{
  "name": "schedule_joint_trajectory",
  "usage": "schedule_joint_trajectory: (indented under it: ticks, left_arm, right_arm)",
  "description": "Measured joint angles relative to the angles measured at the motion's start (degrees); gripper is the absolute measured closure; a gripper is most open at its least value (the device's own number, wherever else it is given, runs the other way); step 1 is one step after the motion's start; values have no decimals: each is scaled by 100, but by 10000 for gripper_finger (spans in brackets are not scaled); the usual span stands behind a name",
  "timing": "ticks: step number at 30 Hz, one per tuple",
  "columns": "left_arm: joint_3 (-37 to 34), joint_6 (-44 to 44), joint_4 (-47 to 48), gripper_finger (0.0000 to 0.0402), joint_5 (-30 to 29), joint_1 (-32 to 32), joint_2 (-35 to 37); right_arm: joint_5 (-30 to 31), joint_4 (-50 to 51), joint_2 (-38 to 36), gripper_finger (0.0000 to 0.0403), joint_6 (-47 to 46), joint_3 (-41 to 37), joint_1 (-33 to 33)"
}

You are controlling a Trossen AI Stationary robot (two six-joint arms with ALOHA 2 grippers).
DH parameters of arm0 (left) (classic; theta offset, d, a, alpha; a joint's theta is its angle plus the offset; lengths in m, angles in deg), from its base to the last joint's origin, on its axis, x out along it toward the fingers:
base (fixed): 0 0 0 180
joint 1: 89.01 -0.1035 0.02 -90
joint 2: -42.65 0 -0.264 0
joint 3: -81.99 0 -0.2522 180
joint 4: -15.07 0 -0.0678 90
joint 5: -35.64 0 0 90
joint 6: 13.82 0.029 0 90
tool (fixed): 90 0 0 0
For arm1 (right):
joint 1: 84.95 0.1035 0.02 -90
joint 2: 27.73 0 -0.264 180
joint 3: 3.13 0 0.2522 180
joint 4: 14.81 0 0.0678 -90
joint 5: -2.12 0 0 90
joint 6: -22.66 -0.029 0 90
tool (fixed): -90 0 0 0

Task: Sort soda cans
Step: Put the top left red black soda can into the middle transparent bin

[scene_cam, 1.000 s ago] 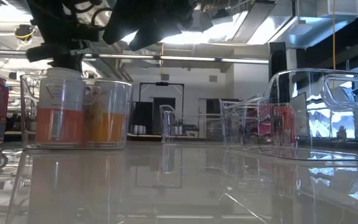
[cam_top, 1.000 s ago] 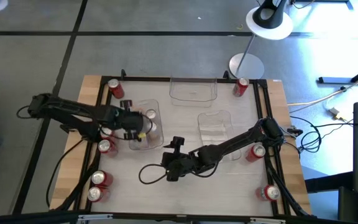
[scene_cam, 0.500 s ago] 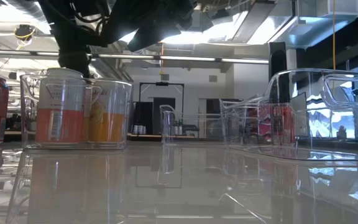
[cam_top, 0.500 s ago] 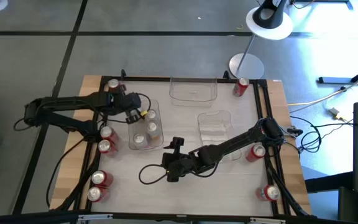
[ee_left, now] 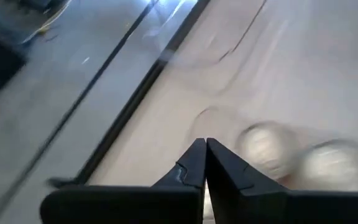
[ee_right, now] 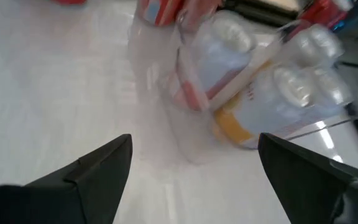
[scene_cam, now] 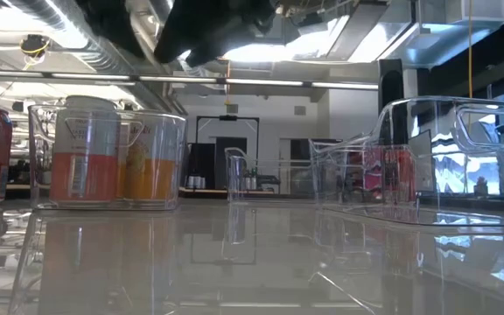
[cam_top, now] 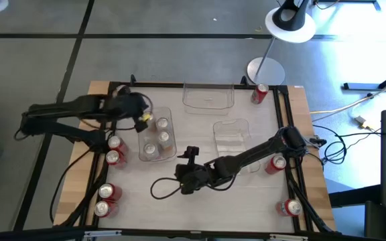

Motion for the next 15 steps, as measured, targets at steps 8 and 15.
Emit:
schedule_joint_trajectory:
  ticks: [8, 15]
  left_arm:
    - [51, -447, -46, 398, 22, 347, 844]
    - [51, -118, -368, 398, -2, 337, 986]
  right_arm:
    - [437, 165, -322, 56, 372, 2, -128]
    - [440, 874, -318, 56, 679, 2, -475]
